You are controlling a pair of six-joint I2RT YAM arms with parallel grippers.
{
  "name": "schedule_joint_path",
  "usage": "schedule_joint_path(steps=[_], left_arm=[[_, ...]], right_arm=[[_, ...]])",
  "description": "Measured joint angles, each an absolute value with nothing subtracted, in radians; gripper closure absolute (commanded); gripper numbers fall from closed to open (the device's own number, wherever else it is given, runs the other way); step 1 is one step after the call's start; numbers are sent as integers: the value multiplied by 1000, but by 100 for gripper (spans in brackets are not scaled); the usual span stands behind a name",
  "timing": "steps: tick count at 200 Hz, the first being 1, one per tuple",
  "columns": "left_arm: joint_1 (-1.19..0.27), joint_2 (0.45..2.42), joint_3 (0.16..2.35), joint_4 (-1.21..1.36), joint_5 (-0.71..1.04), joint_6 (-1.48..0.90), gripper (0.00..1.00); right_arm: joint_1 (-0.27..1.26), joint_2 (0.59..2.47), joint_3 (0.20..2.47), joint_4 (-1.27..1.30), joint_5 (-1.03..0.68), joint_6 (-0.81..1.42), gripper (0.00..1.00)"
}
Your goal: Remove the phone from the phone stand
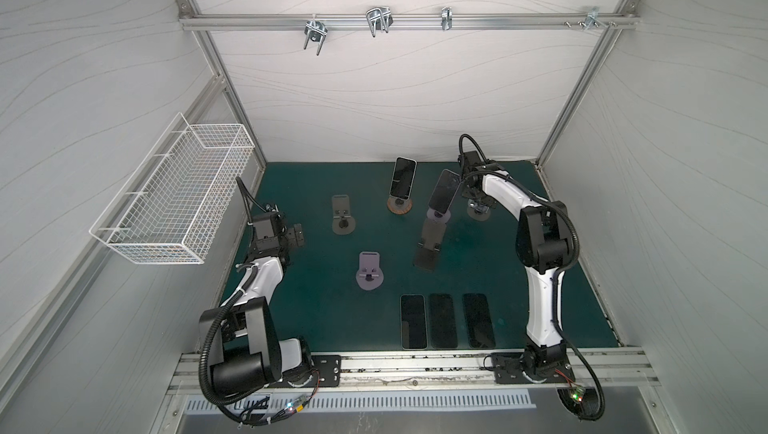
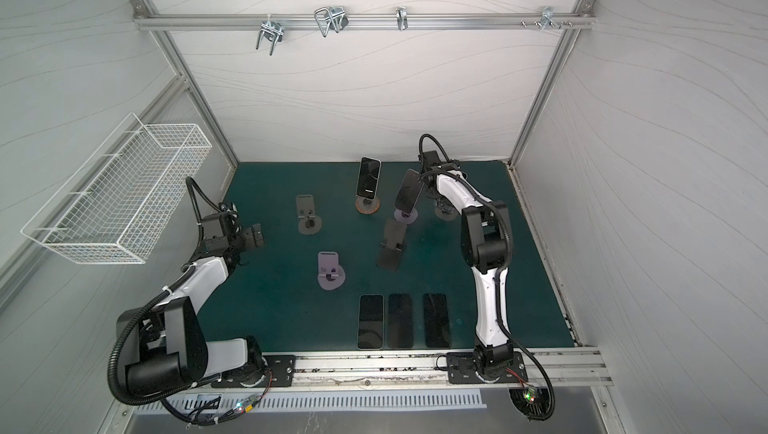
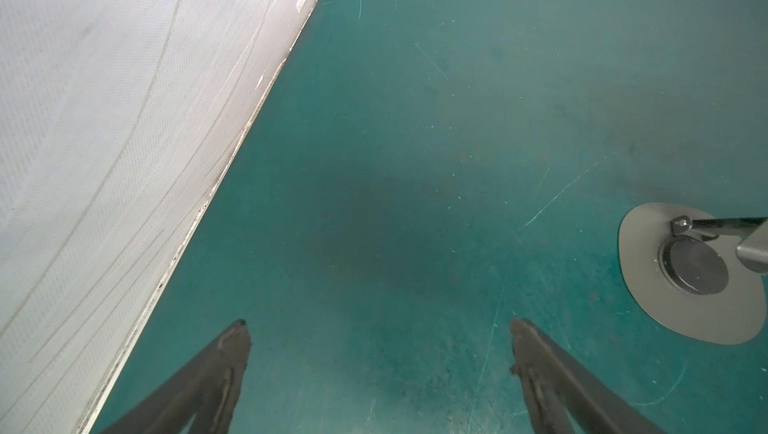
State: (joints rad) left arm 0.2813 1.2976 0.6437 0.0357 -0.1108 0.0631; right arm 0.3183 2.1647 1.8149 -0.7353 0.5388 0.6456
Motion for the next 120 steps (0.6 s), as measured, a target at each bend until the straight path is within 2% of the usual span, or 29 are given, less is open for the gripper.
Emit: schedule_joint_path(steps=[120], left_arm=[[281,1298,644,36,-118,55,1]], right_arm=[[286,2096,1732,-679,501,572,18]])
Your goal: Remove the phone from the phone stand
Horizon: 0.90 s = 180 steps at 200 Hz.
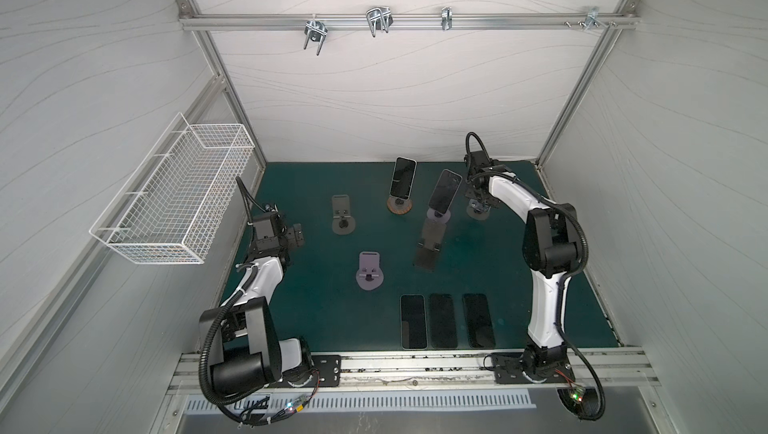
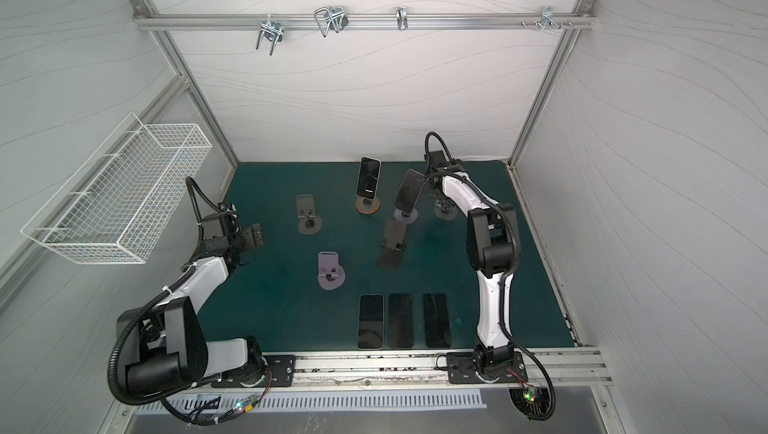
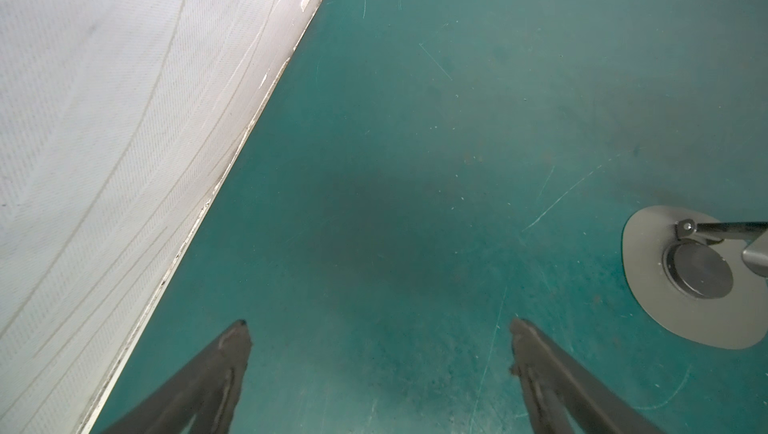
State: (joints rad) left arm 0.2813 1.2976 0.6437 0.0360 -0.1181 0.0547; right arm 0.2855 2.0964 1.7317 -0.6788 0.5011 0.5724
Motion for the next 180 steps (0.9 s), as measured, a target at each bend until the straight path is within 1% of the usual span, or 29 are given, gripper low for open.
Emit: schedule_joint_path(steps=[74,180], left_arm=[[281,1298,644,36,-120,52,1],[281,1298,644,36,-131,49,1]], right_arm=[[285,2076,1700,-645,506,532,18],[284,2064,1686,-625,464,512,18]])
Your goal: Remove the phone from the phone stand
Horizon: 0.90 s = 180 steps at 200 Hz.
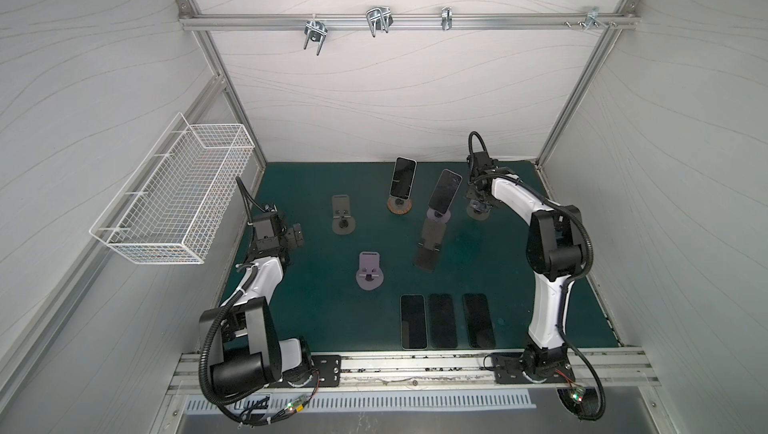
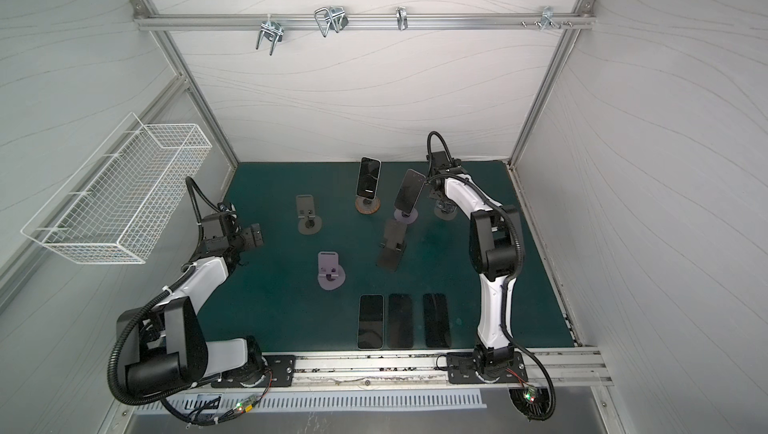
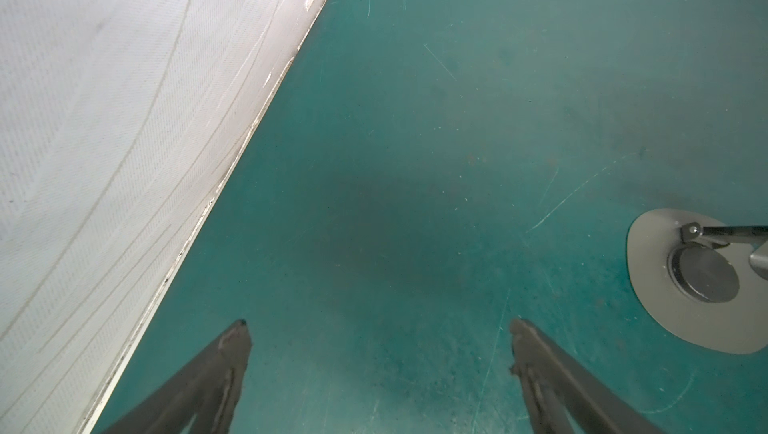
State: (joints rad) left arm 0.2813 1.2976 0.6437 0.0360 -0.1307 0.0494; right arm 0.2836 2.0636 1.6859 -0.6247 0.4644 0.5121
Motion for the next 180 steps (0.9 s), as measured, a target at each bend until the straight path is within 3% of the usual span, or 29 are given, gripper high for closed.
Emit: schedule_joint_path(steps=[180], left_arm=[[281,1298,644,36,-146,48,1]], right_arm=[[257,1978,1757,-664,474,506,2]])
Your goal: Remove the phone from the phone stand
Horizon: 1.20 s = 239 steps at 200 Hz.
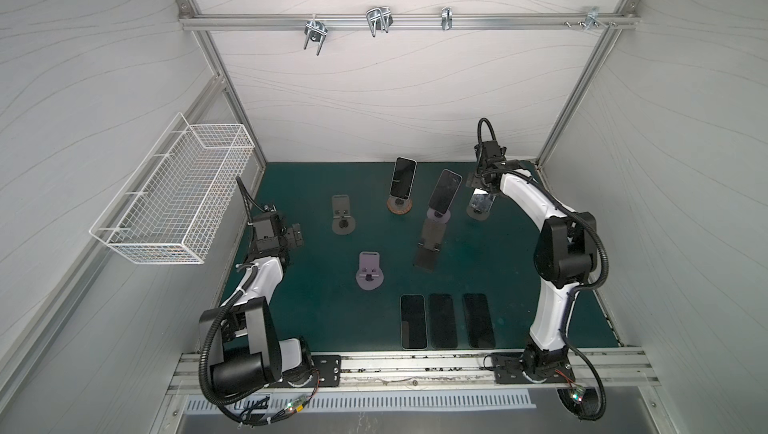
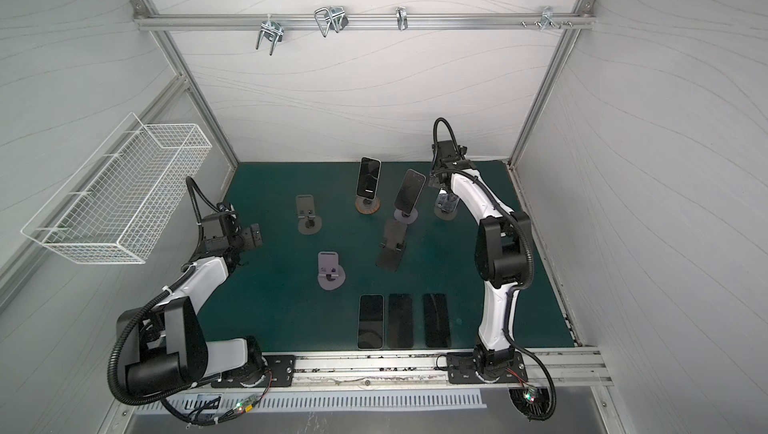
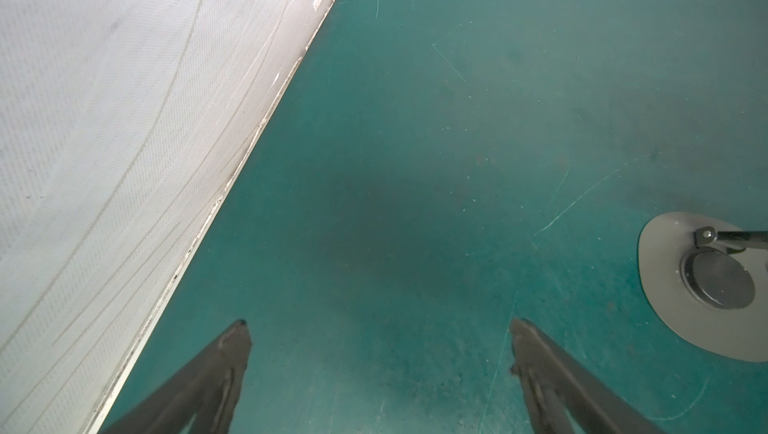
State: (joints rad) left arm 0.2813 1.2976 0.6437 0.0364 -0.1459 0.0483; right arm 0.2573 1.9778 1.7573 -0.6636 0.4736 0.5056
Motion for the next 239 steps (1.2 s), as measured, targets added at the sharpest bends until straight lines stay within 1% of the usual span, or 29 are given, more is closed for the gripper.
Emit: schedule_joint_path(steps=[52,125,174,211,239], left_arm=[[281,1298,644,36,-142,49,1],[281,1298,644,36,-142,49,1],[281,1298,644,36,-142,49,1],[281,1298,644,36,-142,49,1],[281,1298,644,36,-142,49,1]], right_arm=[[241,2009,1849,-689,491,503,1],[234,2085,1866,-688,451,500,1],[233,2104,1866,-685,451,505,5],[229,2120,1866,-665,450,503,11],[227,2122,1866,-648,451,500,13]])
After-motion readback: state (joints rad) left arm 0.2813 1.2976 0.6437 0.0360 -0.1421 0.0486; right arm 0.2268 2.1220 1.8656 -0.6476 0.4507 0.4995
